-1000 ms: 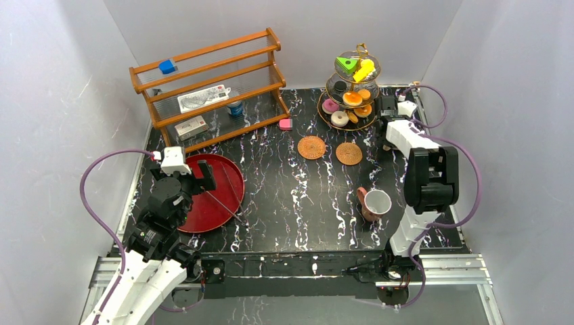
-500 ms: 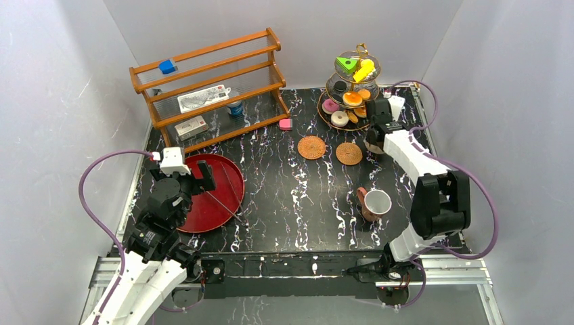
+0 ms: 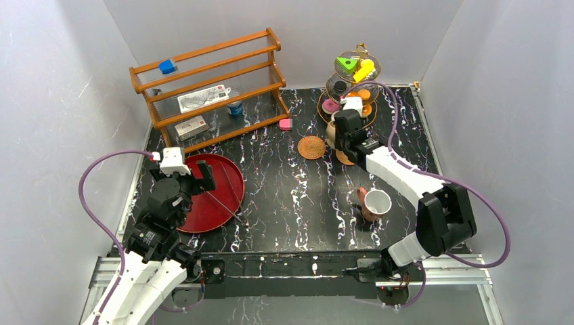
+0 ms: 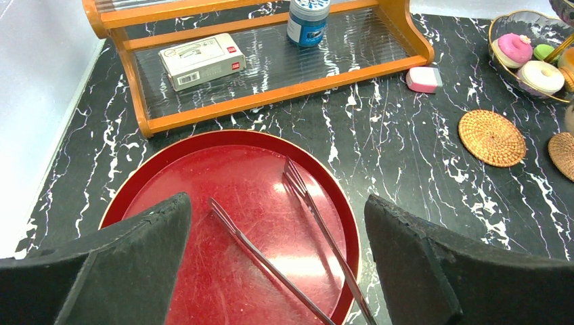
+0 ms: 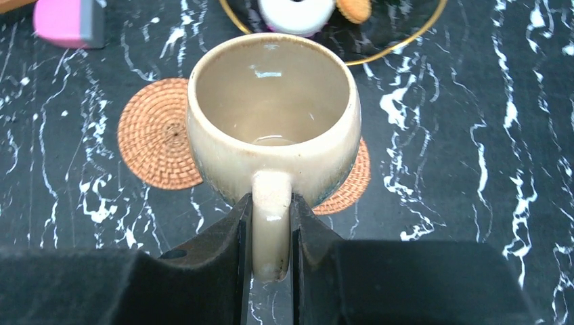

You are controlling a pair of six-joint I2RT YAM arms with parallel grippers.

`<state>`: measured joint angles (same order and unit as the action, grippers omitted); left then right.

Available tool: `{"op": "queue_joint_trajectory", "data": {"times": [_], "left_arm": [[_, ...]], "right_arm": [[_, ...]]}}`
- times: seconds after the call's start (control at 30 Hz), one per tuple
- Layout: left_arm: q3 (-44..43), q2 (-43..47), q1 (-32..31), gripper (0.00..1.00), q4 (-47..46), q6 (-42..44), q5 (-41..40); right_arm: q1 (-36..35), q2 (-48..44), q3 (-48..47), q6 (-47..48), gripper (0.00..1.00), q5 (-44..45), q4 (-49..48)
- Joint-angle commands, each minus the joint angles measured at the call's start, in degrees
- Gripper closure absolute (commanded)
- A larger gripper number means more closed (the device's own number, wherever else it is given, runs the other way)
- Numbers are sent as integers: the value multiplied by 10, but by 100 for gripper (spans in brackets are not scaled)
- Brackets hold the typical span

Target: Serve the afternoon tea

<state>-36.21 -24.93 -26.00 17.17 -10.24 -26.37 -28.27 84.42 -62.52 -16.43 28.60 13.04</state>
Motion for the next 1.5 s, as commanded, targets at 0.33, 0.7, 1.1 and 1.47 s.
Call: {"op": "queue_joint_trajectory", "data": {"times": [0.33,0.7,1.1,1.47], "left_arm": [[-8,-6,-2,5,-8,2,-5],[-8,-6,-2,5,-7,3,-6],[-9,-10,-2,5,-5,2,-4],[-9,-9,-2,5,-3,2,-6]], "right_arm": [[-46,36,77,144,100,-63,-379],[-56,57,105,163,100,-102,-465],[-57,61,132,157,100,-111,-497],[-57,76,174,142,100,-131,-528]]}}
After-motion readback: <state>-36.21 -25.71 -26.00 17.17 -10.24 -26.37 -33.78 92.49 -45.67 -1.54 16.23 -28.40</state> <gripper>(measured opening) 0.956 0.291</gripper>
